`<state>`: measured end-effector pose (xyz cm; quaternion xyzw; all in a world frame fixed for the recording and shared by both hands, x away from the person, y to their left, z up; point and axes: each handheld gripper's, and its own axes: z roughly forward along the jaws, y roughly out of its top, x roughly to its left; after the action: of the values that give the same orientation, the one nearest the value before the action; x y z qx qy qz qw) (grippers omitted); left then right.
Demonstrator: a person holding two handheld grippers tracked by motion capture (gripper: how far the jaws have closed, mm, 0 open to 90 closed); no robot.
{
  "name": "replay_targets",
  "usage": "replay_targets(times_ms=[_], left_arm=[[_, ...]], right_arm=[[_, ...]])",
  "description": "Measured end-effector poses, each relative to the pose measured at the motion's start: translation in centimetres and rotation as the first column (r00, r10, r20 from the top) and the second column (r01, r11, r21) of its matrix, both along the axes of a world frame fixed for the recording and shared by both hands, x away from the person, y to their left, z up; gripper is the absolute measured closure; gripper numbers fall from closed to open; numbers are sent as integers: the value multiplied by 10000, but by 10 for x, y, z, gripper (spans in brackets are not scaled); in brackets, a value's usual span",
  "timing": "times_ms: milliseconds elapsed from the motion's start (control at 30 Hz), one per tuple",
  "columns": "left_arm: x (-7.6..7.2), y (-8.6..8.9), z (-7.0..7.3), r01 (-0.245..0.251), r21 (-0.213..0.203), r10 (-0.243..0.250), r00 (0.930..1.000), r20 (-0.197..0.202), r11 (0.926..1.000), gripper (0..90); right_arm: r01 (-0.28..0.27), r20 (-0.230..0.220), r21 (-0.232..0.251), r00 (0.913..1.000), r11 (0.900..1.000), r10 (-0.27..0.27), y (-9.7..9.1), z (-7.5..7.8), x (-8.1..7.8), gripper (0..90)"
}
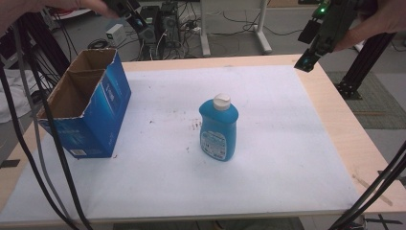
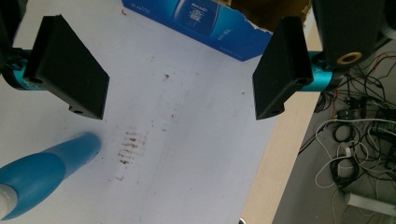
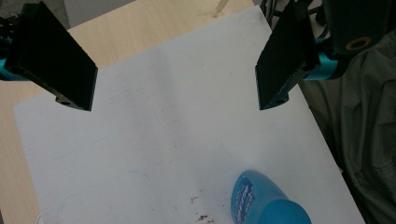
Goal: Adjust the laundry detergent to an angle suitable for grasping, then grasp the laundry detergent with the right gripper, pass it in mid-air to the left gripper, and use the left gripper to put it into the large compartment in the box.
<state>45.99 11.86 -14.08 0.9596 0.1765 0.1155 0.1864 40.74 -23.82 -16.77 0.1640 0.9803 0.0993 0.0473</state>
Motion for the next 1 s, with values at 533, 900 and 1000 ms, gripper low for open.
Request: replay_targets(times_ms=[533,900,1000], left_arm=[[-6,0,3,-1,47,1,10000,63,10000,188],[-12,-4,3,107,108,-109,9999,114,9999,188],[-13,-5,3,231,111,-232,9997,79,9997,188]], right_arm=[[-7,-2,159,10000,9999,7,-6,-1,-3,124],[-12,110,326,9999,9995,8,-6,-1,-5,124],[94,118,383,9999,9992,-99,-8,-3,-6,124]])
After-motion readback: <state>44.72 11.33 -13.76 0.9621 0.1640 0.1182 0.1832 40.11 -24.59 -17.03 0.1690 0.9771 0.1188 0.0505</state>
